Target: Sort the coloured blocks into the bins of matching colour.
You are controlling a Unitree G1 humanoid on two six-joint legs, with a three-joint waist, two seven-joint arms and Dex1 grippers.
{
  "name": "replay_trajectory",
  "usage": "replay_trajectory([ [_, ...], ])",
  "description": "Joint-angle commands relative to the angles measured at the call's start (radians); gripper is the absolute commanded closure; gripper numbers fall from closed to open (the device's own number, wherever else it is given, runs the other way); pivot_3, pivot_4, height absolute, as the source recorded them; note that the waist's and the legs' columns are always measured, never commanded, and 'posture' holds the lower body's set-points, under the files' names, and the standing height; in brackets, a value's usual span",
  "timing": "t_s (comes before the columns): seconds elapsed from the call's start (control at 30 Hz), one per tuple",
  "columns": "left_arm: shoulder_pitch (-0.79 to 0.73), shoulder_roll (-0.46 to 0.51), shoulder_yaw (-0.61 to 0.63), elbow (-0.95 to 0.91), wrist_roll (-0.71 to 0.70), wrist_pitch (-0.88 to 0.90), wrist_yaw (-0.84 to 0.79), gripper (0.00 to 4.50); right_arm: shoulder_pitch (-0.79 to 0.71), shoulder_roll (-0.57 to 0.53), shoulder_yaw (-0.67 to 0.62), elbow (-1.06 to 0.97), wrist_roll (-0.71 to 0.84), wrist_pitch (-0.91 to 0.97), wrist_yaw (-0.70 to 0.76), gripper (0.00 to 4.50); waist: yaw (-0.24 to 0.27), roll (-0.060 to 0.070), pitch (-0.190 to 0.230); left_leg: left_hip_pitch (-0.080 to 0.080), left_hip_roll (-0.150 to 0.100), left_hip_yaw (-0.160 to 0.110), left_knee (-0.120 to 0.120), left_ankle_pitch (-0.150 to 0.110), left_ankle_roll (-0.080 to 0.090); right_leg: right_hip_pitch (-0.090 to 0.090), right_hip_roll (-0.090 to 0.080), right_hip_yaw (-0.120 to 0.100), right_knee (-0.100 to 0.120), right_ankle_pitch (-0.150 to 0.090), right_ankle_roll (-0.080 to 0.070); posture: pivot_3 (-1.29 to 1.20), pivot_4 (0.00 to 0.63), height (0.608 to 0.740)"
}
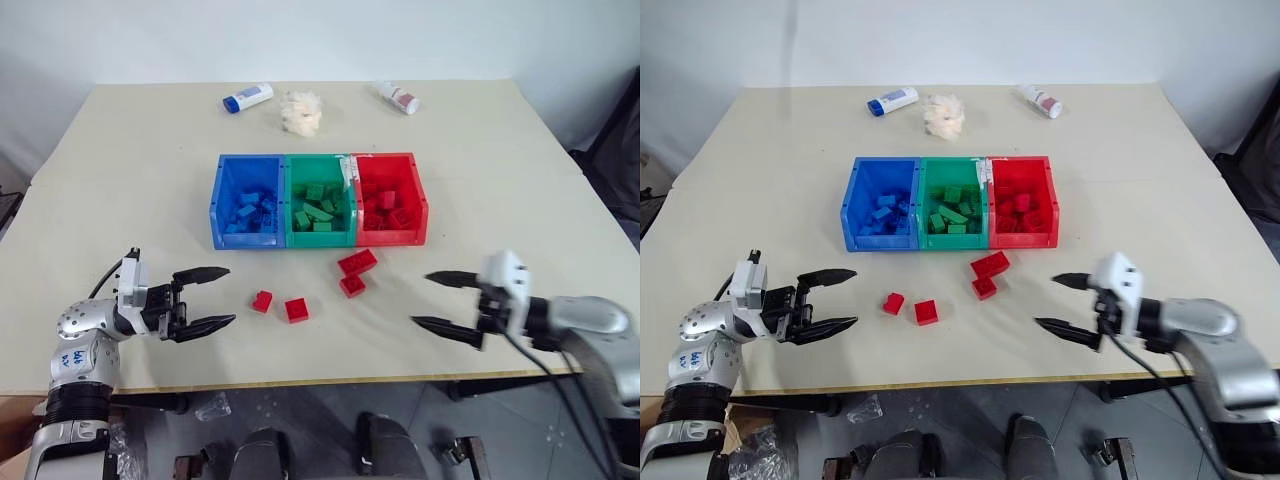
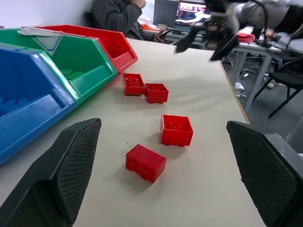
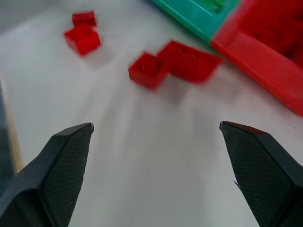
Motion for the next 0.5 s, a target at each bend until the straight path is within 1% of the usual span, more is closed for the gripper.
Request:
replay_trajectory([
  [0.03,0.031,-0.002,0.007,-0.067,-0.015,0.004,-0.011,0.00,-0.057,0.074,0.085,0.049,-0.053,0.000,-0.064,0.03,0.000,0.000,0.000,0.000,0.000,0.000,0.000,0.000,0.000,0.000,0.000,0.000,0.000,0.000,0.000,0.00,0.150,0.740],
  [0.13,0.054,-0.005,0.009,-0.099,-0.022,0.010,-0.004,0.00,-0.102,0.144,0.139,0.115,-0.086,-0.023,-0.087,0.03,0.002,0.000,0.000,-0.001,0.000,0.000,0.000,0.000,0.000,-0.001,0.000,0.000,0.000,0.000,0.000,0.00,0.150,0.740],
  [0.27,0.086,0.000,0.024,-0.131,-0.031,0.018,0.004,0.00,-0.140,0.207,0.196,0.183,-0.131,-0.057,-0.102,0.03,0.000,0.000,0.000,-0.001,0.000,0.000,0.000,0.000,0.000,0.000,0.000,0.000,0.000,0.000,0.000,0.00,0.150,0.740],
  [0.4,0.109,0.002,0.035,-0.152,-0.034,0.022,0.009,0.00,-0.178,0.262,0.219,0.247,-0.161,-0.092,-0.122,0.03,-0.002,0.000,0.000,-0.001,0.000,0.000,0.000,0.000,0.000,-0.001,0.000,-0.001,0.001,0.000,0.000,0.00,0.150,0.740],
  [0.5,0.123,-0.001,0.038,-0.168,-0.036,0.024,0.016,0.00,-0.195,0.304,0.227,0.278,-0.178,-0.113,-0.147,0.67,-0.004,0.000,0.000,-0.001,0.000,0.000,0.000,0.000,0.000,-0.001,0.000,0.000,0.001,0.000,0.000,0.00,0.150,0.740],
])
